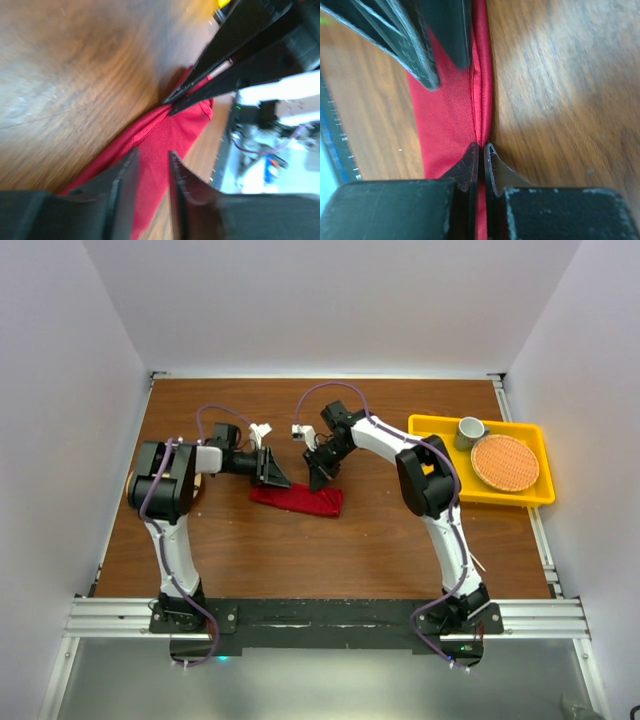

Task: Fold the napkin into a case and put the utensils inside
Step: Pick up the smaller rectangle-folded napkin from the center of the board, then turn over the smaller rectangle-folded napkin at the center of the board.

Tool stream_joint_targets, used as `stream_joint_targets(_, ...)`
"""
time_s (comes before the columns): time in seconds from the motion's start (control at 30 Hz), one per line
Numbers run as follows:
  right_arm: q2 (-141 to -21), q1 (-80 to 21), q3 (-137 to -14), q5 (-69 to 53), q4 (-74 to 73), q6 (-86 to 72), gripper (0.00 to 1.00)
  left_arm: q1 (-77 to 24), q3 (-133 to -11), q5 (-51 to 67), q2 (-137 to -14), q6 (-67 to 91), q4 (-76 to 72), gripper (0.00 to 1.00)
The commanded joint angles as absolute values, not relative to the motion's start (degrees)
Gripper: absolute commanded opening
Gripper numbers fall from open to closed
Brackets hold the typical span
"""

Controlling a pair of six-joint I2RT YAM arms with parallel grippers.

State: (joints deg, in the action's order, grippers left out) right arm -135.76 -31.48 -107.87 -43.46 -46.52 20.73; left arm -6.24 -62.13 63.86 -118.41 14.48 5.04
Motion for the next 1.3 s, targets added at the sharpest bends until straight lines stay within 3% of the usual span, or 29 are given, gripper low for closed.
stream_joint_targets(0.0,-125.61,-31.64,-103.02,-33.68,-40.09,21.00,0.00,-3.87,-63.18,57.39,-110.14,14.85,0.88,0.44)
stream_joint_targets(0.3,-113.04,-35.15,-90.81,-14.52,-22.87,28.91,0.00,4.47,-66.44,57.22,-100.55,13.54,6.32,0.50)
stream_joint_targets(0.73,-105.99,-51.14,-58.21,15.27,24.50,49.20,0.00,13.53,-60.56,57.30,-92.82,4.93,15.46,0.50)
stream_joint_targets(1.27,-107.23,-67.05,-38.59,27.33,57.39,68.11,0.00,17.93,-52.56,57.48,-85.34,-3.77,21.27,0.50)
